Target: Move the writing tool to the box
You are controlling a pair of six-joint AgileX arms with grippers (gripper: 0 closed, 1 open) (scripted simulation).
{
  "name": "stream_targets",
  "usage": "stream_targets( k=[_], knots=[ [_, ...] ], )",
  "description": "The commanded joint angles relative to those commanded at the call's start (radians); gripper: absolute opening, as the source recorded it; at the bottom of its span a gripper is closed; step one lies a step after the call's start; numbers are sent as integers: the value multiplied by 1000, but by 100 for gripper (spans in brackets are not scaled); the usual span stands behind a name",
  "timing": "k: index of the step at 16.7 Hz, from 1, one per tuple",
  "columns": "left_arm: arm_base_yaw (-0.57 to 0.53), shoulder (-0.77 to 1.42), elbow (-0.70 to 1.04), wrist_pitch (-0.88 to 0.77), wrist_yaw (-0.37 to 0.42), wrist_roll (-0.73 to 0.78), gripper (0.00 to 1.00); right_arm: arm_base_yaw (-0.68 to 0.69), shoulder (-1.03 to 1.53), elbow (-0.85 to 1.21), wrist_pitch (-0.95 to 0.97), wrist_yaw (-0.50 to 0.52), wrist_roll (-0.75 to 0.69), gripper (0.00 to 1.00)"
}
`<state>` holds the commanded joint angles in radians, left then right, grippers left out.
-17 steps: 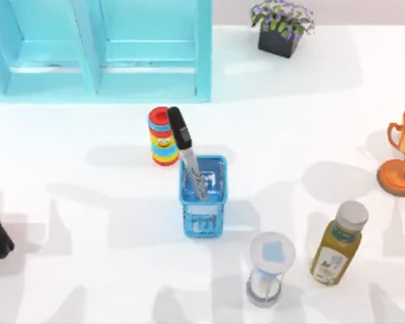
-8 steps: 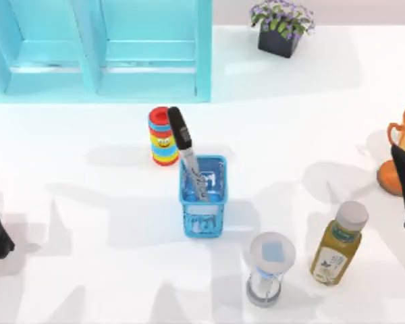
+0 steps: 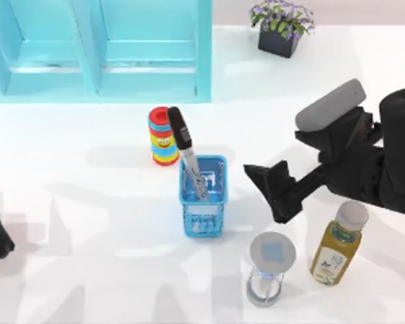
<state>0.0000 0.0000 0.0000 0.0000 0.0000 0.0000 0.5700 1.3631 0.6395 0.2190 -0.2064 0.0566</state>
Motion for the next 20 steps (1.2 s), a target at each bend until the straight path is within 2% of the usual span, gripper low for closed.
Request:
stream_targets(
  k=[5, 13, 20],
  knots=[
    [0, 0, 0, 0, 0, 0, 100, 82, 190, 89, 27, -32, 21, 100],
    [0, 0, 0, 0, 0, 0, 100, 91, 234, 117, 45, -28, 26, 100],
    [0, 0, 0, 0, 0, 0, 100, 139, 566, 311, 177, 16, 54, 100]
  ],
)
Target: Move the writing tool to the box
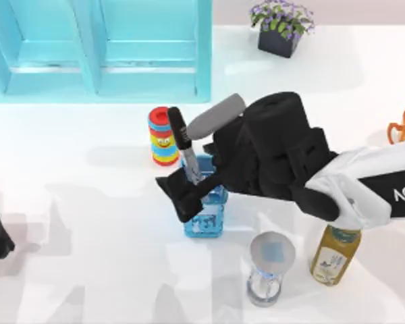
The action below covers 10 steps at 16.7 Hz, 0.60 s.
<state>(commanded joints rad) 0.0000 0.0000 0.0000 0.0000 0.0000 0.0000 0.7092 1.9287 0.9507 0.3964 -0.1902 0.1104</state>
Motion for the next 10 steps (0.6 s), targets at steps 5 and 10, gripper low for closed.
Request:
stream_targets(
  k=[5, 10],
  knots=[
    [0, 0, 0, 0, 0, 0, 100, 9, 49, 33, 22, 9, 6, 100],
    [0, 0, 0, 0, 0, 0, 100, 9, 49, 33, 22, 9, 6, 70]
  ],
)
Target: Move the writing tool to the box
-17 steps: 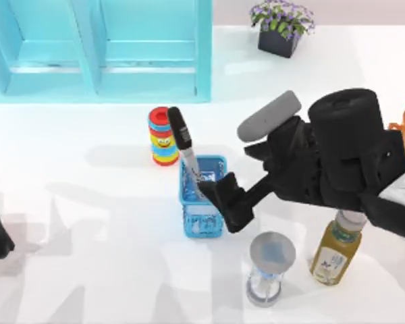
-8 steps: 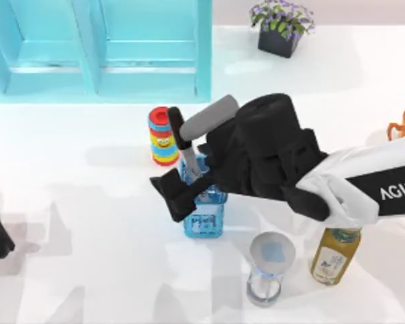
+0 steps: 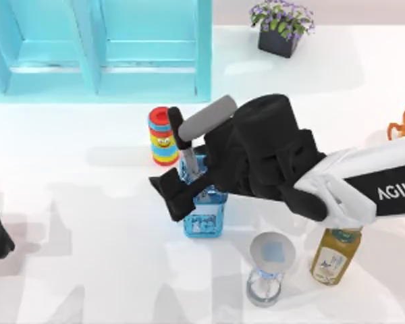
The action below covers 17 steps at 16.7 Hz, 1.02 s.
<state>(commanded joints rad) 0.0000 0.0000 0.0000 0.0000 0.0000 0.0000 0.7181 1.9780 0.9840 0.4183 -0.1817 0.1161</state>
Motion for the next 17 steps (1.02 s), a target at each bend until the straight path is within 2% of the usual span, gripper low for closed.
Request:
stream_targets(
  k=[9, 17],
  knots=[
    [0, 0, 0, 0, 0, 0, 100, 0, 0, 0, 0, 0, 0, 2],
    [0, 0, 0, 0, 0, 0, 100, 0, 0, 0, 0, 0, 0, 0]
  ],
)
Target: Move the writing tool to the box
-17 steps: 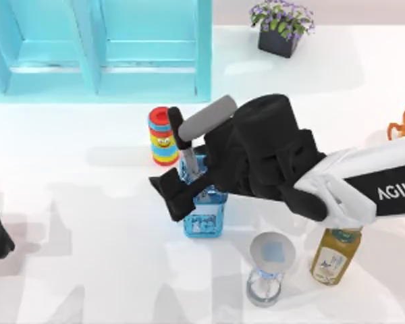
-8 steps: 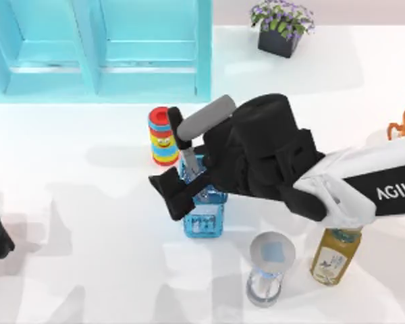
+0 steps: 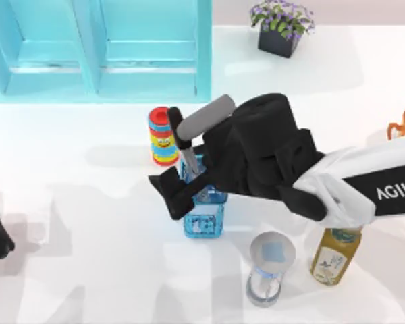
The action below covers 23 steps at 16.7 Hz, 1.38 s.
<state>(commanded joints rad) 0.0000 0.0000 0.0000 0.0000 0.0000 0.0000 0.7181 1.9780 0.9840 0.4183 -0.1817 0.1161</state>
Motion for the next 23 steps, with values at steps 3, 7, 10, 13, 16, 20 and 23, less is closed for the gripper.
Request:
stream_targets(
  k=[3, 7, 10, 13, 16, 20, 23],
  knots=[
    [0, 0, 0, 0, 0, 0, 100, -9, -19, 7, -15, -13, -3, 0],
    [0, 0, 0, 0, 0, 0, 100, -102, -143, 24, -159, -82, -56, 0],
    [0, 0, 0, 0, 0, 0, 100, -207, -279, 40, -341, -153, -111, 0],
    [0, 0, 0, 0, 0, 0, 100, -307, -420, 57, -541, -240, -173, 0],
    [0, 0, 0, 0, 0, 0, 100, -374, -522, 65, -660, -312, -224, 0],
    [0, 0, 0, 0, 0, 0, 100, -389, -547, 66, -686, -332, -238, 0],
    [0, 0, 0, 0, 0, 0, 100, -384, -543, 65, -686, -331, -235, 0]
  ],
)
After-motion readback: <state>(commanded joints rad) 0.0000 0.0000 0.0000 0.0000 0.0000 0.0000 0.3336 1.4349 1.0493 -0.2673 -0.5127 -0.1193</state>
